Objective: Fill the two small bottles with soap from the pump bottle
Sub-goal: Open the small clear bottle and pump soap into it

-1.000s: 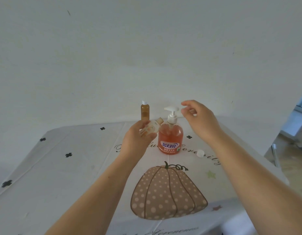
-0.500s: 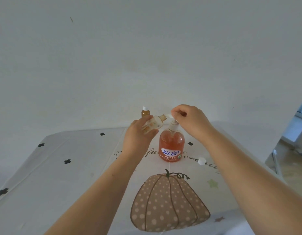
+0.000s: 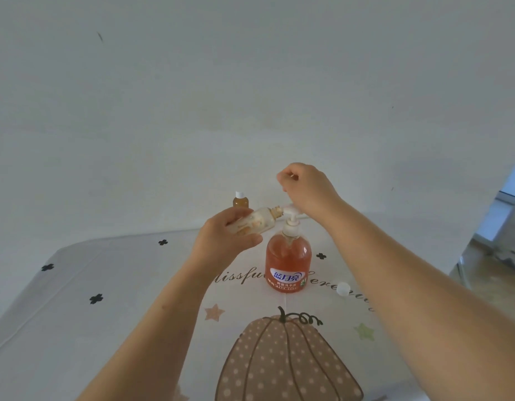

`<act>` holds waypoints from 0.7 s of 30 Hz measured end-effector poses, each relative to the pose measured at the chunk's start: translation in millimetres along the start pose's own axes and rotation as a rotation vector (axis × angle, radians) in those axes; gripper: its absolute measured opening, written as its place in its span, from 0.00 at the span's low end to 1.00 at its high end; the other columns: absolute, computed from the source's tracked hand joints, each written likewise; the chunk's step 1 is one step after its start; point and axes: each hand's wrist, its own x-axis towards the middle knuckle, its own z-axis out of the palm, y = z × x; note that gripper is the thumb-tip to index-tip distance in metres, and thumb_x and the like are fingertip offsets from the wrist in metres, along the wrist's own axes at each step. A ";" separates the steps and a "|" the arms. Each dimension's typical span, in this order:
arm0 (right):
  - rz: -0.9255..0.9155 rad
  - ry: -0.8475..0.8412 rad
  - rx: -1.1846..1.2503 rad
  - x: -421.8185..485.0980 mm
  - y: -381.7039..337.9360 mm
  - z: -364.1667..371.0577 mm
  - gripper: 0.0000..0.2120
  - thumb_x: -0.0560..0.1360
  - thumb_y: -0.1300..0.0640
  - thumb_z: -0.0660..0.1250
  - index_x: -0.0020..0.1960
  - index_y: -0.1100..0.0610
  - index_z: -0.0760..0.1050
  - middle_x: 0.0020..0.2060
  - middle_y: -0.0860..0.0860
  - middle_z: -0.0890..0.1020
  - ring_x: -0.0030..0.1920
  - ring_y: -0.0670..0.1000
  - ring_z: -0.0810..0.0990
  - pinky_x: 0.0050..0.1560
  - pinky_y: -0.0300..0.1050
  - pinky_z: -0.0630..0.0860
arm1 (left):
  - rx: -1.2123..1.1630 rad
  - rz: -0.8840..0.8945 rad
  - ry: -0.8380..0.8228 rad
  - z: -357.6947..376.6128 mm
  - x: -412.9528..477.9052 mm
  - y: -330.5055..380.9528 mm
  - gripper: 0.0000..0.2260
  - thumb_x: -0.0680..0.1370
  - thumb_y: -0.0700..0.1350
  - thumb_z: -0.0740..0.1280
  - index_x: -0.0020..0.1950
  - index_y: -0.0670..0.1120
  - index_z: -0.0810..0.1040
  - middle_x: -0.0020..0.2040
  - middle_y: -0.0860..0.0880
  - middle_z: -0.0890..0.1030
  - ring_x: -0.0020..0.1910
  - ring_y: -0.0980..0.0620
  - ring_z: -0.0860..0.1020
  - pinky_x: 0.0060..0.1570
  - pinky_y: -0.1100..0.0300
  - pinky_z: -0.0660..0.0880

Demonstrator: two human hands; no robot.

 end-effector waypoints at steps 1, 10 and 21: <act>0.013 -0.005 -0.016 6.7 -3.0 1.8 0.13 0.84 0.52 0.58 0.59 0.57 0.77 0.52 0.50 0.82 0.43 0.50 0.76 0.41 0.43 0.70 | -0.009 -0.005 -0.011 -1.6 1.2 -1.0 0.18 0.70 0.44 0.77 0.56 0.58 0.79 0.48 0.57 0.82 0.45 0.58 0.79 0.41 0.66 0.71; 0.144 -0.127 -0.148 24.8 -3.2 29.5 0.17 0.82 0.63 0.56 0.68 0.53 0.72 0.58 0.53 0.81 0.56 0.57 0.82 0.59 0.53 0.79 | -0.067 0.011 -0.076 -6.3 12.4 -8.3 0.19 0.68 0.45 0.79 0.56 0.59 0.82 0.47 0.57 0.84 0.43 0.61 0.81 0.44 0.67 0.72; 0.171 -0.322 -0.230 38.9 4.7 33.7 0.17 0.83 0.64 0.56 0.68 0.64 0.75 0.60 0.62 0.81 0.51 0.58 0.81 0.56 0.52 0.80 | -0.168 0.022 -0.168 -17.9 21.2 -18.8 0.19 0.66 0.41 0.78 0.53 0.54 0.81 0.47 0.54 0.83 0.42 0.57 0.80 0.48 0.60 0.77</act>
